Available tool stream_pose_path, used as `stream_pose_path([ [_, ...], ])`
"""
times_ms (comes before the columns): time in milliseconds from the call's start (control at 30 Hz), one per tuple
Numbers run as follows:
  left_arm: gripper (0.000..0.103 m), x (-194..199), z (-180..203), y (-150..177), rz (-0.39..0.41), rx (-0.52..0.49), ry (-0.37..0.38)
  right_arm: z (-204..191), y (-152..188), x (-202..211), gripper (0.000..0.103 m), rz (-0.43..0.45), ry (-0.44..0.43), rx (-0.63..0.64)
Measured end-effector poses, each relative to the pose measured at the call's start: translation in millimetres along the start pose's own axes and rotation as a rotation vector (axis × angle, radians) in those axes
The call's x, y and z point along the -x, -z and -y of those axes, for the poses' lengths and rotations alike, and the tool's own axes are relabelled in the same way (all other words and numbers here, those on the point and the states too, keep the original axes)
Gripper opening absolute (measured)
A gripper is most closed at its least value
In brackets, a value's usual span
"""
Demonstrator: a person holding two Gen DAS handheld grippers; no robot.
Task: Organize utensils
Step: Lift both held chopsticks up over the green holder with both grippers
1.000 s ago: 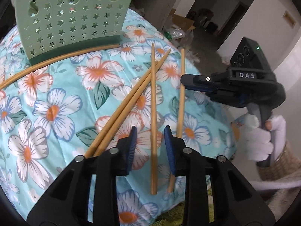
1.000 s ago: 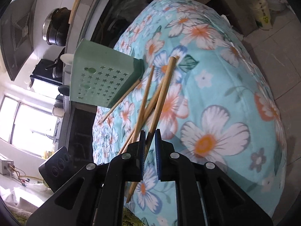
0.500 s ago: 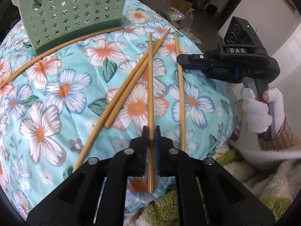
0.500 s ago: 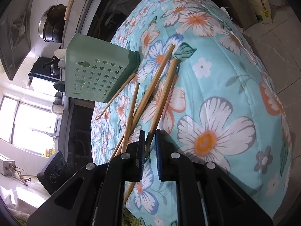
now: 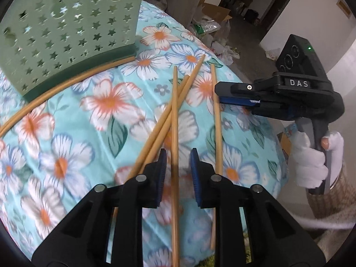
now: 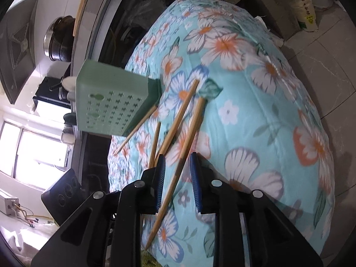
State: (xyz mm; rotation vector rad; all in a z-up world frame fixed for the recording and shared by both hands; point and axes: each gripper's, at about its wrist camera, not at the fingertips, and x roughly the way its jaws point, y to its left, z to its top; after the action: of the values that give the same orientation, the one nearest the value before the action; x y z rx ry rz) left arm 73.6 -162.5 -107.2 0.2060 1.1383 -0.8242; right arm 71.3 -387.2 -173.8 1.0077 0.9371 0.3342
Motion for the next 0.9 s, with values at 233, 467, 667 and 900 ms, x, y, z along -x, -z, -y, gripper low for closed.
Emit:
stream_pose_path([
  [233,0.020,-12.8,3.1,-20.4,-0.018,0.019,-0.011,9.3,-9.5,-3.6,0.023,0.014,-0.025,-0.053],
  [467,0.015,-18.7,3.6,-32.0,-0.009,0.059,-0.008,15.6,-14.6,-5.6,0.011,0.025,-0.026,-0.083],
  [667,0.005,-10.4,-0.3,-36.7,0.036,0.089,-0.003,4.2,-13.8,5.2,0.010,0.050,-0.041,-0.042],
  [900,0.005,35.2,-1.2,-26.0,0.122,0.087,0.065,-39.7,-8.9,33.9,0.009,0.112,-0.054,0.116],
])
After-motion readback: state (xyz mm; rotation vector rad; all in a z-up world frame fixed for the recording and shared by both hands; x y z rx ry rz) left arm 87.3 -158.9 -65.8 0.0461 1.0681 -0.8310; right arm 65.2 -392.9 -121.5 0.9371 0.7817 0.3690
